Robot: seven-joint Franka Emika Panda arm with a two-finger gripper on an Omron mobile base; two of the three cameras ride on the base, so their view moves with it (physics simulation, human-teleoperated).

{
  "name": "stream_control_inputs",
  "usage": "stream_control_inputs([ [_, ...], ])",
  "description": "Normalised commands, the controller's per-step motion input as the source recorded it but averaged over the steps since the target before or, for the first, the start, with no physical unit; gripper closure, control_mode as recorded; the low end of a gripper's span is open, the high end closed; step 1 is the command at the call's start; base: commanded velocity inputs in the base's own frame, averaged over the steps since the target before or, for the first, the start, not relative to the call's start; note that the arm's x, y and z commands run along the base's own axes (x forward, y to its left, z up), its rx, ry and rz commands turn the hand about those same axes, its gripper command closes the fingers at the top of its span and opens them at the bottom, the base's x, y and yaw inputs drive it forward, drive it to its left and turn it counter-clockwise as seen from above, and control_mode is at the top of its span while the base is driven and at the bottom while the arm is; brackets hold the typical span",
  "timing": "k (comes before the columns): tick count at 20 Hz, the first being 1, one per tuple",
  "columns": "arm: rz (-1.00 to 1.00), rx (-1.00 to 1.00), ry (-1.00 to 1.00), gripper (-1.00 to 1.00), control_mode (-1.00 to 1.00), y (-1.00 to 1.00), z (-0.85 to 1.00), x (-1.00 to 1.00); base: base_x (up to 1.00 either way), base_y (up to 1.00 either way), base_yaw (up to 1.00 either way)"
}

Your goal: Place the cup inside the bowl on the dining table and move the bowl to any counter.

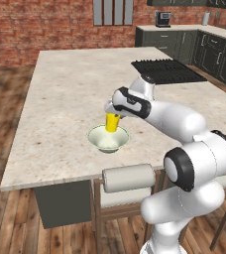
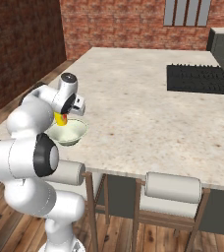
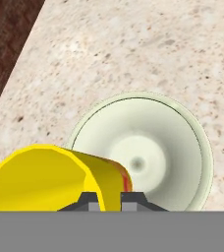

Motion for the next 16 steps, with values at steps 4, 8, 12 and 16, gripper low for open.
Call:
stream_control_inputs([
  [4,0.0,0.0,0.0,1.0,-1.0,0.06,-0.03,-0.03,0.0,0.0,0.0],
  [8,0.0,0.0,0.0,1.0,-1.0,0.02,-0.06,-0.09,0.0,0.0,0.0],
  [12,0.0,0.0,0.0,1.0,-1.0,0.0,-0.11,-0.14,0.0,0.0,0.0],
  [16,0.0,0.0,0.0,1.0,-1.0,0.0,-0.1,-0.08,0.0,0.0,0.0],
])
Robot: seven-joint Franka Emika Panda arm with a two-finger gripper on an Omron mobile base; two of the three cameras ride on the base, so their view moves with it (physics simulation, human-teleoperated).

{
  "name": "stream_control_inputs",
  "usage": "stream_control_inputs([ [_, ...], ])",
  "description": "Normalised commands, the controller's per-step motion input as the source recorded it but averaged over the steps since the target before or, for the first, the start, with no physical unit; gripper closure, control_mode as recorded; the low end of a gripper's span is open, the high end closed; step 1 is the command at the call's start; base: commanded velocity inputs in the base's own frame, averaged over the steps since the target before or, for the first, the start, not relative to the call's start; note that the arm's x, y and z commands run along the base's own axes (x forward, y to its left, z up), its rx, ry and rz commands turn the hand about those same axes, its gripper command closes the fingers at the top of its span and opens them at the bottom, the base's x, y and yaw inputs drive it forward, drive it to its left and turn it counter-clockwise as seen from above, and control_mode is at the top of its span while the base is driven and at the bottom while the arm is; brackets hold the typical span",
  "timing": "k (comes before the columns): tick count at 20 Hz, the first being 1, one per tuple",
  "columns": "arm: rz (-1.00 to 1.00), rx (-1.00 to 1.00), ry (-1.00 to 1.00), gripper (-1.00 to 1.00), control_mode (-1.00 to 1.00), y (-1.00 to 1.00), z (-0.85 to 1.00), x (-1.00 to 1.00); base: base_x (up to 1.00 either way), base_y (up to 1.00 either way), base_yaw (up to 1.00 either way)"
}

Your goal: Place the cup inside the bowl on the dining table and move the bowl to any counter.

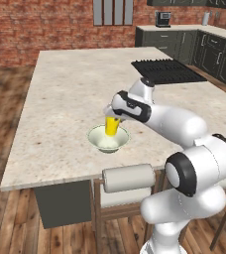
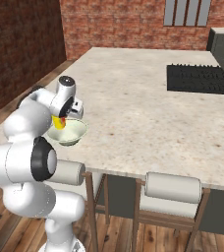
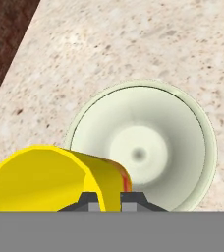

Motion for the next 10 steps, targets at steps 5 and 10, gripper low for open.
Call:
stream_control_inputs([
  [5,0.0,0.0,0.0,1.0,-1.0,0.0,-0.1,0.0,0.0,0.0,0.0],
  [10,0.0,-0.03,0.0,1.0,-1.0,0.0,-0.13,0.01,0.0,0.0,0.0],
])
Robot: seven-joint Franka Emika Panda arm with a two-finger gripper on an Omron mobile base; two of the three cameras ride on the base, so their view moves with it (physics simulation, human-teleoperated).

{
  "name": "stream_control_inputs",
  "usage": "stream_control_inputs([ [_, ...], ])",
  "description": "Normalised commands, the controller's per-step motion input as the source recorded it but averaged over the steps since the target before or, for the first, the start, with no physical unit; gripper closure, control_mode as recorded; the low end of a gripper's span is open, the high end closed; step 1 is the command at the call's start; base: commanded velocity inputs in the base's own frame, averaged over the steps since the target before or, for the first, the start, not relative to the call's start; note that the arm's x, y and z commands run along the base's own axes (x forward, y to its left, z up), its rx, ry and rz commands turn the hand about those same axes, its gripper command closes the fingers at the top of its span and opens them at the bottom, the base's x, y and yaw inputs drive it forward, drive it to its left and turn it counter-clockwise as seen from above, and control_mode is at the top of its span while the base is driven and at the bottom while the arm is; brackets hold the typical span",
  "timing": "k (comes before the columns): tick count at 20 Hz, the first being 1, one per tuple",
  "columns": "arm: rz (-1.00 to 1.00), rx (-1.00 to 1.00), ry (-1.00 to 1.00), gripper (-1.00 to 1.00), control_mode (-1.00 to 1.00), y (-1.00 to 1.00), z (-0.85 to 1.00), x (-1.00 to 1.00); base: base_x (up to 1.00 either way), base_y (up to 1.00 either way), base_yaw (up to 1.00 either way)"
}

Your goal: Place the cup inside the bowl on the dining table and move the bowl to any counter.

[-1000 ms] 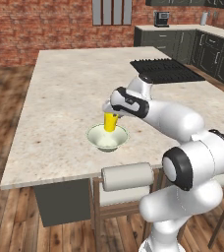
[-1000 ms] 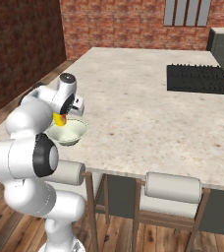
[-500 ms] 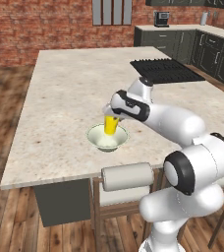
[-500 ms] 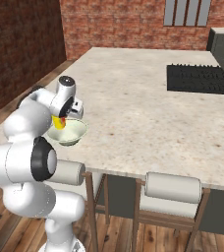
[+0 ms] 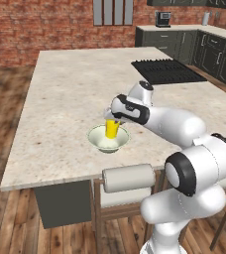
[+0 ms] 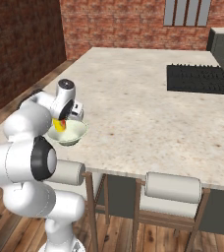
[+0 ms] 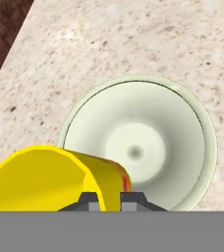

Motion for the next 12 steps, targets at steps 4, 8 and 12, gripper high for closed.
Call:
stream_control_inputs([
  [4,0.0,-0.03,0.0,1.0,-1.0,0.0,-0.17,0.01,0.0,0.0,0.0],
  [8,0.0,-0.01,0.0,1.0,-1.0,0.0,-0.11,0.0,0.0,0.0,0.0],
  [12,0.0,0.0,0.0,1.0,-1.0,0.0,-0.08,0.0,0.0,0.0,0.0],
])
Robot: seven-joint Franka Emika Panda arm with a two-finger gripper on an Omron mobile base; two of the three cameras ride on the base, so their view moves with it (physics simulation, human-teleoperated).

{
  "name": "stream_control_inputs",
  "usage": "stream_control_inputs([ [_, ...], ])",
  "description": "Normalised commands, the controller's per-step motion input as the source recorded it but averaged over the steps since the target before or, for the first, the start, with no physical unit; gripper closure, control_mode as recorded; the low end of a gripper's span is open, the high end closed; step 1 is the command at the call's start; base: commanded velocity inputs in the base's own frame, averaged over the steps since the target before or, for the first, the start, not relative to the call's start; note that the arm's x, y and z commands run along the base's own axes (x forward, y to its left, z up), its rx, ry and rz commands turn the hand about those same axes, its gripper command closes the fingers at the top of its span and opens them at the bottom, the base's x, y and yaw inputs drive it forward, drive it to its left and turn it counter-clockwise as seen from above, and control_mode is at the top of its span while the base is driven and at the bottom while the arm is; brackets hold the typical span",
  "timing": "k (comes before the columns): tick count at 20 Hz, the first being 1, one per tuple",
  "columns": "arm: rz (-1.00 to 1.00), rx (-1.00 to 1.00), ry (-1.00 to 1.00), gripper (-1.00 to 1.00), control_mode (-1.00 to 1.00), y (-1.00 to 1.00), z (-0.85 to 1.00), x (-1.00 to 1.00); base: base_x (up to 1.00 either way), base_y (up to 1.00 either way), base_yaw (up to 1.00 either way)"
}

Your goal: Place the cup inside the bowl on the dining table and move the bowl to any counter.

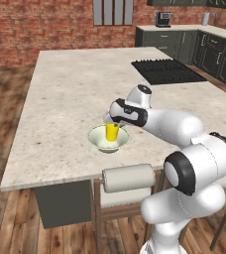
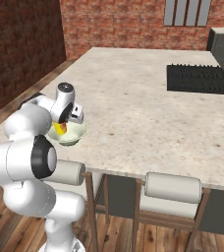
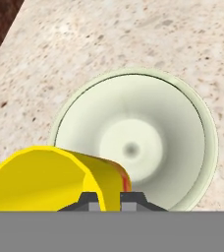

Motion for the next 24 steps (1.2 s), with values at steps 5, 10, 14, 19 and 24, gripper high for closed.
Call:
stream_control_inputs([
  [5,0.0,0.0,-0.01,1.0,-1.0,0.0,-0.04,0.0,0.0,0.0,0.0],
  [10,0.0,0.0,0.0,1.0,-1.0,0.0,-0.07,0.0,0.0,0.0,0.0],
  [14,0.0,0.0,0.0,1.0,-1.0,0.0,-0.09,0.0,0.0,0.0,0.0],
  [19,0.0,0.0,0.0,1.0,-1.0,0.0,-0.11,0.01,0.0,0.0,0.0],
  [24,0.0,0.0,0.0,1.0,-1.0,0.01,-0.08,0.1,0.0,0.0,0.0],
])
